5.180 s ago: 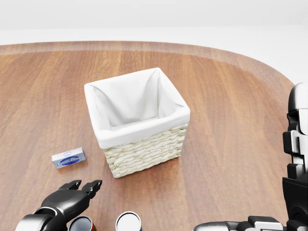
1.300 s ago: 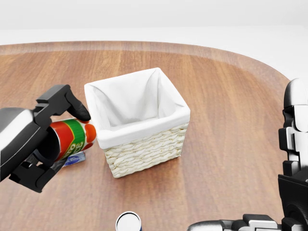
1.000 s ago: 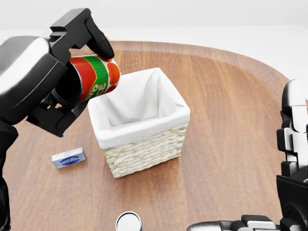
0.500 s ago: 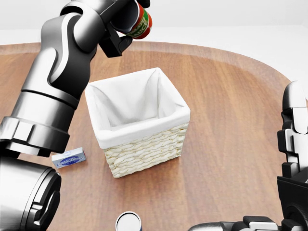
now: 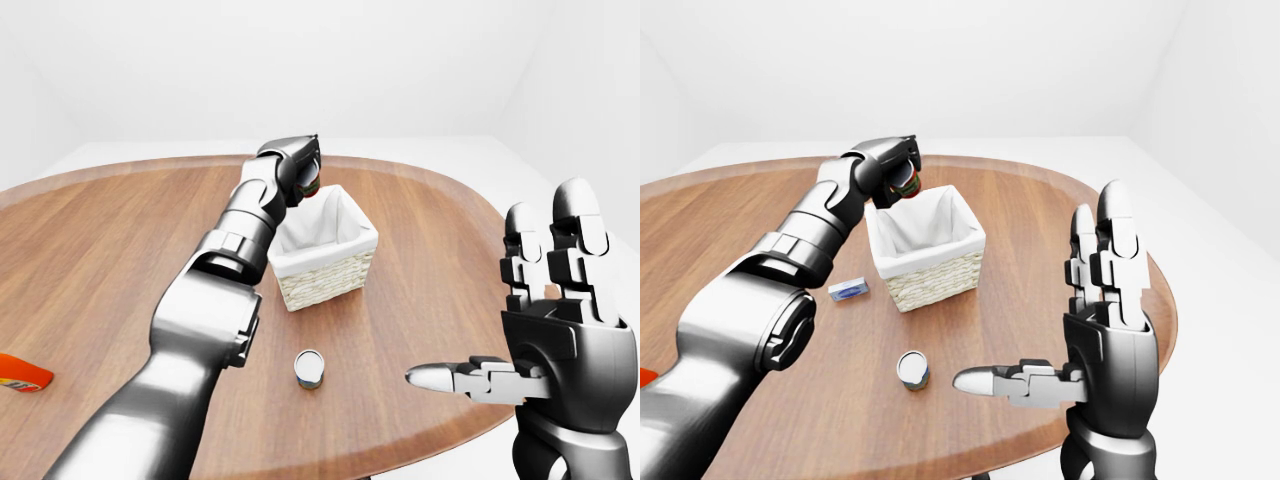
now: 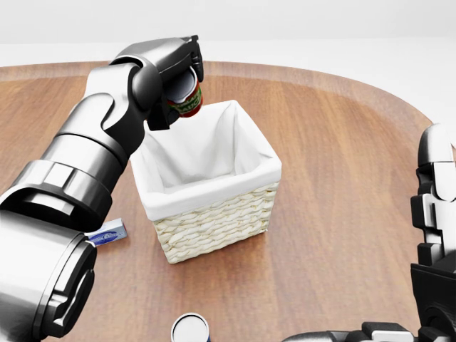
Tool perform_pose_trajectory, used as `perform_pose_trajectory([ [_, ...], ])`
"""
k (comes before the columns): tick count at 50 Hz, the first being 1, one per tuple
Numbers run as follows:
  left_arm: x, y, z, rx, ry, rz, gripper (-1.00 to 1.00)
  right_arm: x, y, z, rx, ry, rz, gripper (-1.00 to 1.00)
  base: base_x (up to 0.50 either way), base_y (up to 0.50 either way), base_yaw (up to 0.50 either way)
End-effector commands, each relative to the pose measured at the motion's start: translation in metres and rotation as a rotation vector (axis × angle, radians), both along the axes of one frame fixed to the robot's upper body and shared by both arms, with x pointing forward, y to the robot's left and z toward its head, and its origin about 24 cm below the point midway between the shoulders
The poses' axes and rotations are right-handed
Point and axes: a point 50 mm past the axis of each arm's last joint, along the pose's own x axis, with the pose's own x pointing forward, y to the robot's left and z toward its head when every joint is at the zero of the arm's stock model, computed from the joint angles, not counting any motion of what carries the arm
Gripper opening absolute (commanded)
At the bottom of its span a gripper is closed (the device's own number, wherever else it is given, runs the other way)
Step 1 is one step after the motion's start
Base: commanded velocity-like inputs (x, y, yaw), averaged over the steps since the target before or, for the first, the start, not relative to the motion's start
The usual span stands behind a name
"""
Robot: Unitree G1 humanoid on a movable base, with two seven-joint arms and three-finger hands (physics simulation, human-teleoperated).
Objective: Pick up the tomato sauce, and put it in the basket.
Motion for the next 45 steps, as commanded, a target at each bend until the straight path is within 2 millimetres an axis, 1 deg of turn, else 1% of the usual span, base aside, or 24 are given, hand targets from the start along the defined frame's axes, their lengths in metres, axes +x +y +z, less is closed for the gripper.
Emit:
perform_pose_trajectory([
  [1, 0.000, 0.007, -0.018, -0.044, 0.138, 0.005, -1.00, 0.000, 0.001, 0.001, -0.002, -0.005, 0.005, 1.00, 0.00, 0.00, 0.00],
  [2, 0.000, 0.006, -0.018, -0.061, 0.148, -0.001, -1.00, 0.000, 0.001, 0.001, -0.002, -0.004, 0.005, 1.00, 0.00, 0.00, 0.00],
  [9, -0.002, 0.005, -0.032, -0.035, 0.178, -0.001, -1.00, 0.000, 0.000, 0.001, 0.000, -0.004, 0.003, 1.00, 0.00, 0.00, 0.00],
  [16, -0.002, 0.006, -0.031, -0.044, 0.179, 0.000, -1.00, 0.000, -0.001, 0.000, 0.001, 0.000, 0.002, 1.00, 0.00, 0.00, 0.00],
  [27, -0.003, 0.004, -0.044, -0.046, 0.187, 0.003, -1.00, 0.000, -0.001, 0.000, 0.001, 0.000, 0.003, 1.00, 0.00, 0.00, 0.00],
  [34, -0.003, 0.002, -0.045, -0.052, 0.174, 0.000, -1.00, 0.000, -0.001, 0.000, 0.001, 0.000, 0.003, 1.00, 0.00, 0.00, 0.00],
  [41, -0.004, 0.001, -0.050, -0.055, 0.172, 0.002, -1.00, 0.000, -0.002, 0.000, 0.001, -0.001, 0.002, 1.00, 0.00, 0.00, 0.00],
  [45, -0.004, 0.000, -0.048, -0.061, 0.167, 0.002, -1.00, 0.000, -0.001, 0.000, 0.001, -0.001, 0.003, 1.00, 0.00, 0.00, 0.00],
])
